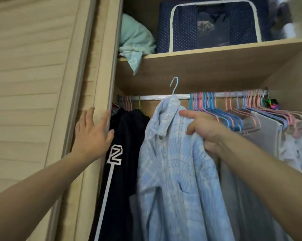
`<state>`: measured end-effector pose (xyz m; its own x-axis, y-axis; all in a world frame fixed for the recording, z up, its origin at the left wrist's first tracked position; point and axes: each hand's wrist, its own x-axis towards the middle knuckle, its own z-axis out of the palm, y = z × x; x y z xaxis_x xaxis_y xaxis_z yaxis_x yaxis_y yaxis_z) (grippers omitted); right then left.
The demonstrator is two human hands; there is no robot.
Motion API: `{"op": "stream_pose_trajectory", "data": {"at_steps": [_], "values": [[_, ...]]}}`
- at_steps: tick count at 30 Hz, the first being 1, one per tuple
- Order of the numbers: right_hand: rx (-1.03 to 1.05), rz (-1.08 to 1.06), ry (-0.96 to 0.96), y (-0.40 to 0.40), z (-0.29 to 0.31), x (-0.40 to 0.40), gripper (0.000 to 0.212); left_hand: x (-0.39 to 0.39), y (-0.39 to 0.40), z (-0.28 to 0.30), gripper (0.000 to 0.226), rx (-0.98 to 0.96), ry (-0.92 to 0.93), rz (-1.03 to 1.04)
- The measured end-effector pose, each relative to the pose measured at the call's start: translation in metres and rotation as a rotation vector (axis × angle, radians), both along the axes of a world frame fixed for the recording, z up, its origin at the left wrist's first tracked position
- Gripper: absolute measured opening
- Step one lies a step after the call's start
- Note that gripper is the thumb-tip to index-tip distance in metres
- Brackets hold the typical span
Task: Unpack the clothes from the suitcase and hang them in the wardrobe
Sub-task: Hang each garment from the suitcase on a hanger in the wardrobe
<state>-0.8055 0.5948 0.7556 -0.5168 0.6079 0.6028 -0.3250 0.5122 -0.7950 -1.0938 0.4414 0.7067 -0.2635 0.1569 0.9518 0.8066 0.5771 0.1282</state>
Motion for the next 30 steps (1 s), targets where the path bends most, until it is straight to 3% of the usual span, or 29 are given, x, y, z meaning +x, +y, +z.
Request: {"op": "stream_pose_trajectory", "data": {"at_steps": [6,10,16,21,25,30], "values": [[0.033,-0.199,0.043,0.043,0.05,-0.095,0.072,-0.061,0.017,0.032,0.087,0.044,0.019,-0.164],[0.029,-0.32,0.097,0.051,0.077,-0.13,0.045,-0.072,0.024,0.03,0.086,0.09,0.094,-0.25],[0.237,-0.455,-0.294,0.055,0.063,-0.178,0.035,-0.078,0.025,0.027,0.085,0.099,0.128,-0.282],[0.141,-0.39,-0.284,0.064,0.058,-0.169,0.064,-0.079,0.025,0.026,0.084,0.098,0.134,-0.269],[0.219,-0.447,-0.35,0.06,0.039,-0.161,0.063,-0.079,0.025,0.026,0.083,0.103,0.144,-0.26],[0.223,-0.304,-0.228,0.049,0.025,-0.191,0.066,-0.078,0.028,0.025,0.082,0.113,0.145,-0.245]]}}
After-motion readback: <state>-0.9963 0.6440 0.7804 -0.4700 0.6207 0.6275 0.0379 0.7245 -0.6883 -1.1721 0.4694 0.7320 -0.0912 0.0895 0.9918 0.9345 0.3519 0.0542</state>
